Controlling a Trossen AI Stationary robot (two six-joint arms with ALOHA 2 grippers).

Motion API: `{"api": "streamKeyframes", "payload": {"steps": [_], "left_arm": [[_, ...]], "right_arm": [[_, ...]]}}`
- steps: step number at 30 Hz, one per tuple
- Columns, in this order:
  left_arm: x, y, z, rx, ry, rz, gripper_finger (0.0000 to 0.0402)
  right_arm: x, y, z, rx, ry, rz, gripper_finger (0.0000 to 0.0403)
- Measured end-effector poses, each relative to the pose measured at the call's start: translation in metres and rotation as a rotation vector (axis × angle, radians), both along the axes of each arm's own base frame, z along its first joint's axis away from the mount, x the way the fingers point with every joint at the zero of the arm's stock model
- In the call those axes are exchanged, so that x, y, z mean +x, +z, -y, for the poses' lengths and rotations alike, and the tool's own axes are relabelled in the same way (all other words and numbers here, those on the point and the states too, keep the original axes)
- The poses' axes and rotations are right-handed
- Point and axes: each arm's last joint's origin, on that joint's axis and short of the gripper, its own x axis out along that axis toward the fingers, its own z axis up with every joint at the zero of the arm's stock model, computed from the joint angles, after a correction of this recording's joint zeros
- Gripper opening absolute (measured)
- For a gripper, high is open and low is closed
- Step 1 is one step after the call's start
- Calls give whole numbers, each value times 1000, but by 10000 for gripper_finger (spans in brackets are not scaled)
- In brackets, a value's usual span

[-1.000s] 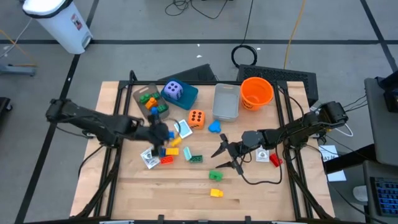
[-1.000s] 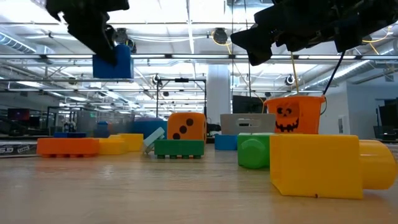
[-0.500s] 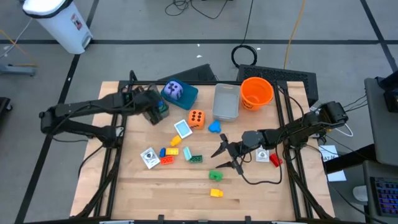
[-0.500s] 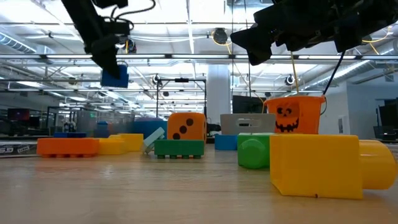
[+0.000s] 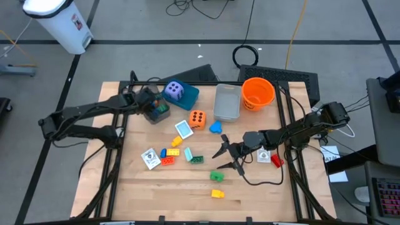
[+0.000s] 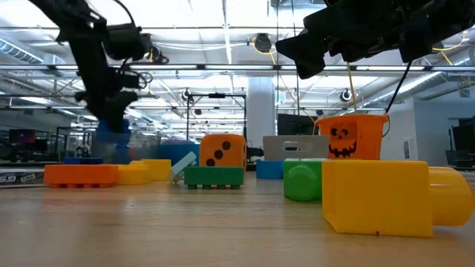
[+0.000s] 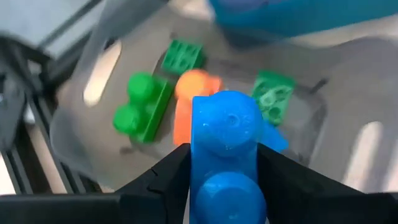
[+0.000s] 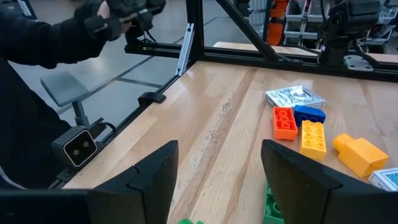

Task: Pick & Place Toys
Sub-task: Put the blue game piece into the black bin, then put the light blue game piece into the black bin

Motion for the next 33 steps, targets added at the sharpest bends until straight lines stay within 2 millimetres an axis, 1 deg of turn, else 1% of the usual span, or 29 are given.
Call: {"api": "streamKeyframes", "payload": {"steps": [2, 5, 9, 12, 14, 22, 28, 30, 33], "left_arm": [[-2, -6, -2, 20, 52, 21, 174], [-3, -12, -4, 45, 111, 50, 149], [-5, -19, -3, 24, 127, 78, 110], [-5, -20, -2, -4, 114, 88, 100], [-4, -20, -2, -2, 112, 96, 106], [1, -15, -6, 49, 75, 148, 151], [2, -15, -6, 57, 46, 133, 174], [3, -11, -7, 63, 45, 144, 180], [8, 3, -7, 76, -8, 201, 185]], "right_arm": [[0, 0, 0, 0, 0, 0, 224], [0, 0, 0, 0, 0, 0, 224], [0, 0, 0, 0, 0, 0, 224], [0, 0, 0, 0, 0, 0, 224], [0, 0, 0, 0, 0, 0, 224], [0, 0, 0, 0, 0, 0, 224], [0, 0, 0, 3, -1, -1, 224], [0, 0, 0, 3, -1, -1, 224], [0, 0, 0, 0, 0, 0, 224]]}}
